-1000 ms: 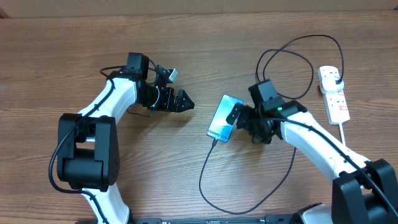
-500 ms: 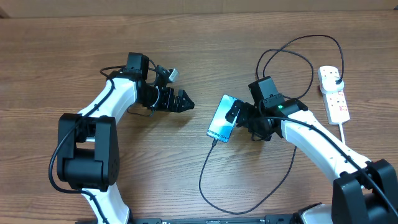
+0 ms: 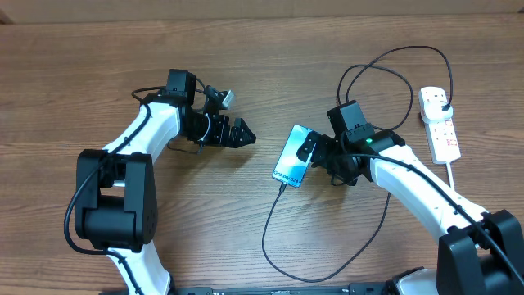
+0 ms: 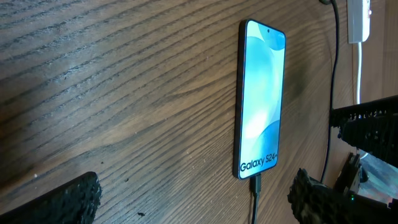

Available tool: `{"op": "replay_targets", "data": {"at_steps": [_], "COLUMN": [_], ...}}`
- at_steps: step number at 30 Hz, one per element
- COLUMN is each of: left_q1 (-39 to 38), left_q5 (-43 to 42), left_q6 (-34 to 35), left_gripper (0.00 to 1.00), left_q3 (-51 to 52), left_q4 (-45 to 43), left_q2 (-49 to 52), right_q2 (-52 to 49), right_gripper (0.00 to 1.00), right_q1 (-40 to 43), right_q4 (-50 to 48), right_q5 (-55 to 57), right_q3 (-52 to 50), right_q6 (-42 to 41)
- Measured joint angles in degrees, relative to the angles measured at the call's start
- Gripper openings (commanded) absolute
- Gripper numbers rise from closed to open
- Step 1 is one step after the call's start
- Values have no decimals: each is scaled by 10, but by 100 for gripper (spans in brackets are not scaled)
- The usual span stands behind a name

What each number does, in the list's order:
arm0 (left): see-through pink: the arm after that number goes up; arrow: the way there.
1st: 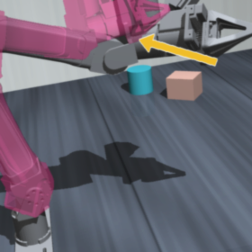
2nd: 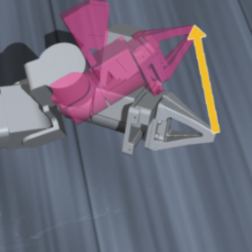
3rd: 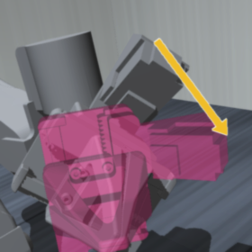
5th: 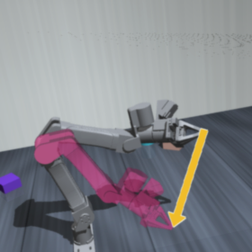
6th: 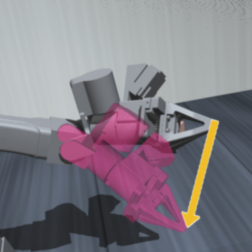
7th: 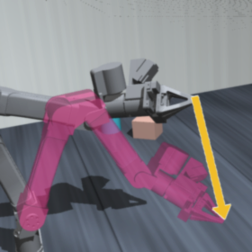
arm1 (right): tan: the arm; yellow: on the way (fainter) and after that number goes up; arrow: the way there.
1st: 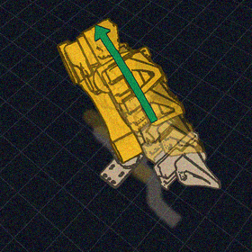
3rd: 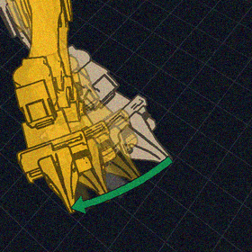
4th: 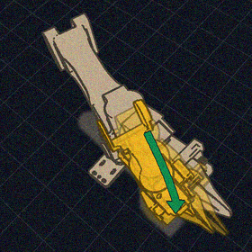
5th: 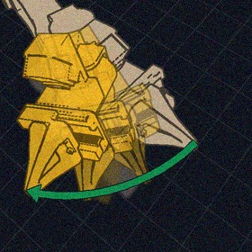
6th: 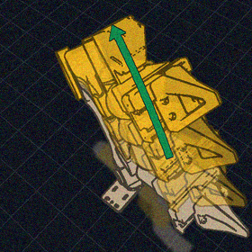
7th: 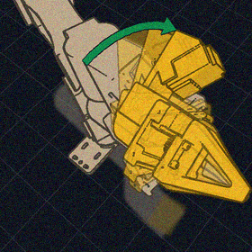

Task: Plug charger to phone and switch on socket
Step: 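Open the right gripper and lift it off the phone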

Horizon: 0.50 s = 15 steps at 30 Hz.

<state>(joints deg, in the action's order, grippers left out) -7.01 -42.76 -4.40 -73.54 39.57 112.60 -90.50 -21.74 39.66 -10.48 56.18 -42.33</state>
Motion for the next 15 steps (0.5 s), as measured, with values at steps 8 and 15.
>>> {"op": "replay_targets", "data": {"at_steps": [8, 15], "left_q1": [0, 0], "left_q5": [0, 0], "left_q6": [0, 0], "left_gripper": [100, 100], "left_q3": [0, 0], "left_q4": [0, 0], "left_q2": [0, 0], "right_q2": [0, 0], "right_gripper": [100, 100], "right_q1": [0, 0], "right_q4": [0, -7], "right_q5": [0, 0], "right_q3": [0, 0], "right_q6": [0, 1]}}
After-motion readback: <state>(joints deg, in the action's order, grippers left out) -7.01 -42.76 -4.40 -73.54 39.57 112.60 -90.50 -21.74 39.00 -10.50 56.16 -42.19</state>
